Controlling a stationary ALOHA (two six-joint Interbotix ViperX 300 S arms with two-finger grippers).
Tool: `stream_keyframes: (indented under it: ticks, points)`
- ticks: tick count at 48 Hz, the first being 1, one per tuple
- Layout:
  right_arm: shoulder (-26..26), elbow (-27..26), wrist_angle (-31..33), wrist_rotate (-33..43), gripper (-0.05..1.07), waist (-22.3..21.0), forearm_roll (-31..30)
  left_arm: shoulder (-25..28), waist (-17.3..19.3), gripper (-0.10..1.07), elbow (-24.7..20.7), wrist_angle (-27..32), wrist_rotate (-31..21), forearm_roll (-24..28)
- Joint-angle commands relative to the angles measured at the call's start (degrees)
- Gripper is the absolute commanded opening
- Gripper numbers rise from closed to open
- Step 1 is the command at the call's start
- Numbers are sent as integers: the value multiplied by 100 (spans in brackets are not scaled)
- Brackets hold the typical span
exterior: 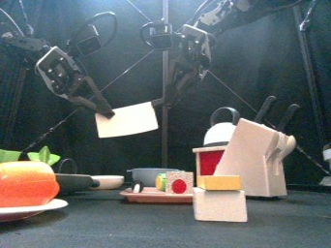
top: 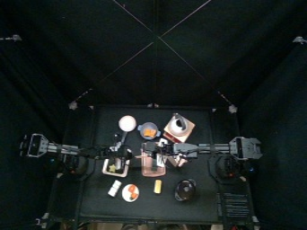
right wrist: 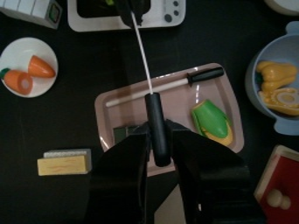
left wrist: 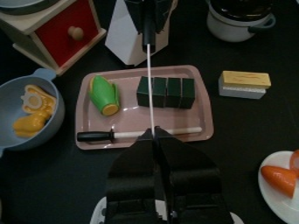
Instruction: Grab cleaver
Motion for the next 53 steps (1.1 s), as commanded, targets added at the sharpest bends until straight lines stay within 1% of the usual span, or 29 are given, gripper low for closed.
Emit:
stream_keyframes:
  ticks: [1, 7, 12, 18, 22, 33, 39, 46, 53]
  points:
    - [-105, -141, 149, 35, 49, -26, 88, 62, -9, 29, -114, -132, 9, 35]
    - [-97, -44, 237, 79, 40, -35, 272, 246, -9, 29, -105, -510, 9, 79]
    - [-105, 88, 246, 105, 36, -35, 483, 413, -9, 29, -97, -1055, 9, 132]
    - [-123, 237, 211, 105, 36, -26, 650, 747, -18, 29, -70, -1793, -26, 290]
    - [-141, 343, 167, 105, 36, -26, 721, 1011, -53, 29, -70, -2180, -26, 334]
    - [-325, 677, 88, 123, 36, -35, 861, 1705, -105, 29, -114, -2988, -53, 343]
    - [-475, 905, -114, 123, 36, -70, 949, 1942, -114, 29, -123, -3208, -62, 334]
    - [-659, 1107, -501, 105, 36, -132, 993, 2074, -114, 31, -220, -3234, -97, 299]
    - [-694, 1151, -580, 105, 36, -132, 1002, 2083, -114, 45, -316, -3243, -202, 334]
